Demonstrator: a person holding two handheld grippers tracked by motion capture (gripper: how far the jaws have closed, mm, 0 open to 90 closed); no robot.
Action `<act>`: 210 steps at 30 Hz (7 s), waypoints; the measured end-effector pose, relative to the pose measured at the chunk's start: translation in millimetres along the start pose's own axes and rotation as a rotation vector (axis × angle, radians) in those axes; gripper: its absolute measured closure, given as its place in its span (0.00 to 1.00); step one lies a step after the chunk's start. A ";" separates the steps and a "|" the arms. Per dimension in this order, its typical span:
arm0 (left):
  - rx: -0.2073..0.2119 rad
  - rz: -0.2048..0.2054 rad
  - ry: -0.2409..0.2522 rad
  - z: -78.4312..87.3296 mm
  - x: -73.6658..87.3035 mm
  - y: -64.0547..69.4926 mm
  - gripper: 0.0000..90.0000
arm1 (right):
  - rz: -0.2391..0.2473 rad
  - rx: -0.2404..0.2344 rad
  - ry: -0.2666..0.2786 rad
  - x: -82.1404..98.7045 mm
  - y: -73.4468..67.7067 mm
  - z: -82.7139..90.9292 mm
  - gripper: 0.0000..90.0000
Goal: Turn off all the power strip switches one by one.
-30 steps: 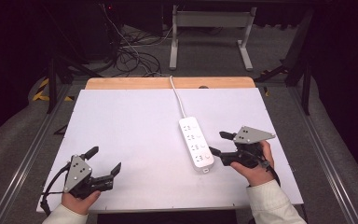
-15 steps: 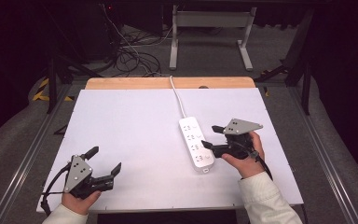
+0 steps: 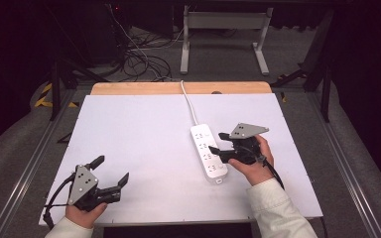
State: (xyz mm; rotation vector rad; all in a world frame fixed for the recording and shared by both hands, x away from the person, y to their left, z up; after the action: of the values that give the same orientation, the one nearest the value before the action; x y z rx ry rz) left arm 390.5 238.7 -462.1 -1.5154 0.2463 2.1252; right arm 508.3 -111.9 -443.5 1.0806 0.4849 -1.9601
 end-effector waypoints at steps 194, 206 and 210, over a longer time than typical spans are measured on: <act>-0.009 -0.010 -0.009 -1.7 0.5 1.6 0.12 | -0.109 -0.063 -0.553 18.4 16.0 -52.0 1.00; -0.008 -0.014 -0.006 -0.8 0.3 1.6 0.12 | -0.126 -0.059 -0.569 16.2 11.7 -55.7 1.00; -0.008 -0.006 -0.006 -0.6 0.8 1.0 0.12 | -0.145 -0.065 -0.566 16.7 12.6 -55.5 1.00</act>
State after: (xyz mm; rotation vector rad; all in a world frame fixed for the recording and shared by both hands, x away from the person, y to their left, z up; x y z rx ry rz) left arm 390.3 237.8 -463.2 -1.5126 0.2311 2.1286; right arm 542.0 -90.9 -487.5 0.4209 0.3150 -2.2426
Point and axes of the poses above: each handheld gripper's, and its own axes: z roughly backward along the jaws, x roughly out of its underside, y roughly to its right, the point moved 6 cm from there along -z, roughly forward along the jaws, and after that the axes turned 3 degrees about -y, right-handed, at the moved point
